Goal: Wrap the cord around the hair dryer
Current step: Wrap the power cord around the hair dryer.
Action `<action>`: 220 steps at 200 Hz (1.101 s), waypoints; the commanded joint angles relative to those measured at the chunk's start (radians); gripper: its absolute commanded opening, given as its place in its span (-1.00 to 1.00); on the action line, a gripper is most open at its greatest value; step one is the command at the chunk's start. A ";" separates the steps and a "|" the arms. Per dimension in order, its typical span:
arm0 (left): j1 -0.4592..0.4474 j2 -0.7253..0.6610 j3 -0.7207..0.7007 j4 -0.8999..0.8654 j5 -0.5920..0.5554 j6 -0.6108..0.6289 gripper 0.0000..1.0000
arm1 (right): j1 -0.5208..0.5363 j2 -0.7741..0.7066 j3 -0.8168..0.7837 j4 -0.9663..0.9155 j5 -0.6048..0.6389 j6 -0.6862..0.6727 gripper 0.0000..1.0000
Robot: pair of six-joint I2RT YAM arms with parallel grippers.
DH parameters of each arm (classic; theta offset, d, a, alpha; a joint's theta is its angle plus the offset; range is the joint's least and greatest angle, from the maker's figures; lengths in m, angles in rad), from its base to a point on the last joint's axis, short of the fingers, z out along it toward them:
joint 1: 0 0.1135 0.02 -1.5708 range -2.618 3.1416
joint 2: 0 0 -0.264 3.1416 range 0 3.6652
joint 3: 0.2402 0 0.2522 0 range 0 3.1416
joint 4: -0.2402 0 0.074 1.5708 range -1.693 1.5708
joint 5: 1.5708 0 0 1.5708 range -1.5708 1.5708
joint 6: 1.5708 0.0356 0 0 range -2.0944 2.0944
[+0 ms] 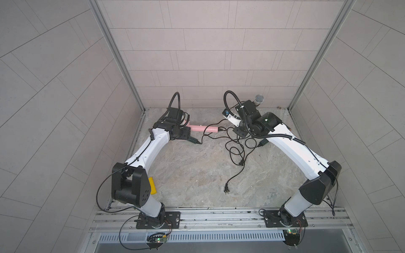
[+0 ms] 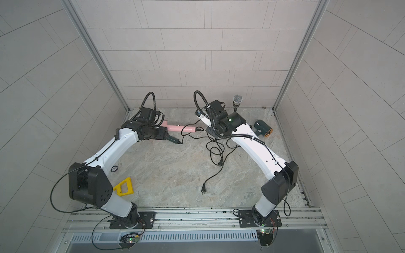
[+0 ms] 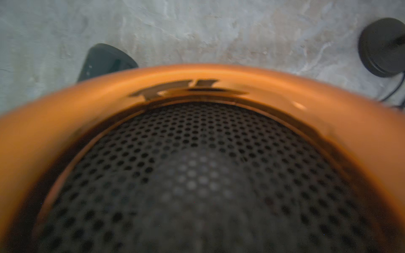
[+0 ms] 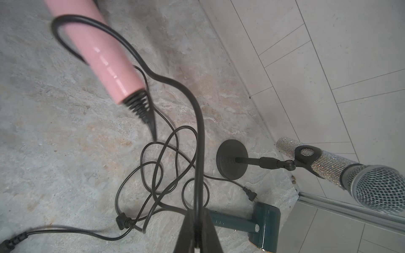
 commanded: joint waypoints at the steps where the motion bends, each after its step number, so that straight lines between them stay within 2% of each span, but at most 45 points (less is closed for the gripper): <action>1: -0.008 0.004 0.030 -0.054 0.222 0.093 -1.00 | -0.038 0.022 0.010 0.042 -0.079 -0.003 -1.00; 20: 0.002 0.008 0.039 -0.072 0.371 0.091 -1.00 | -0.075 0.029 -0.035 0.071 -0.094 0.020 -1.00; 40: 0.025 -0.027 -0.009 0.041 0.501 0.011 -1.00 | -0.096 0.005 -0.126 0.127 -0.120 0.053 -1.00; 61: 0.076 -0.068 -0.074 0.226 0.635 -0.153 -1.00 | -0.111 -0.043 -0.256 0.220 -0.145 0.089 -1.00; 97: 0.165 -0.135 -0.197 0.585 0.705 -0.475 -1.00 | -0.140 -0.121 -0.478 0.427 -0.245 0.221 -1.00; 137: 0.234 -0.170 -0.289 0.778 0.604 -0.713 -1.00 | -0.134 -0.158 -0.645 0.544 -0.301 0.309 -1.00; 161: 0.279 -0.176 -0.334 0.850 0.528 -0.804 -1.00 | -0.100 -0.166 -0.695 0.528 -0.273 0.299 -1.00; 189: 0.297 -0.177 -0.331 0.788 0.399 -0.784 -1.00 | -0.033 -0.169 -0.708 0.461 -0.172 0.269 -1.00; 220: 0.297 -0.164 -0.250 0.565 0.159 -0.633 -1.00 | 0.051 -0.183 -0.690 0.346 -0.064 0.235 -1.00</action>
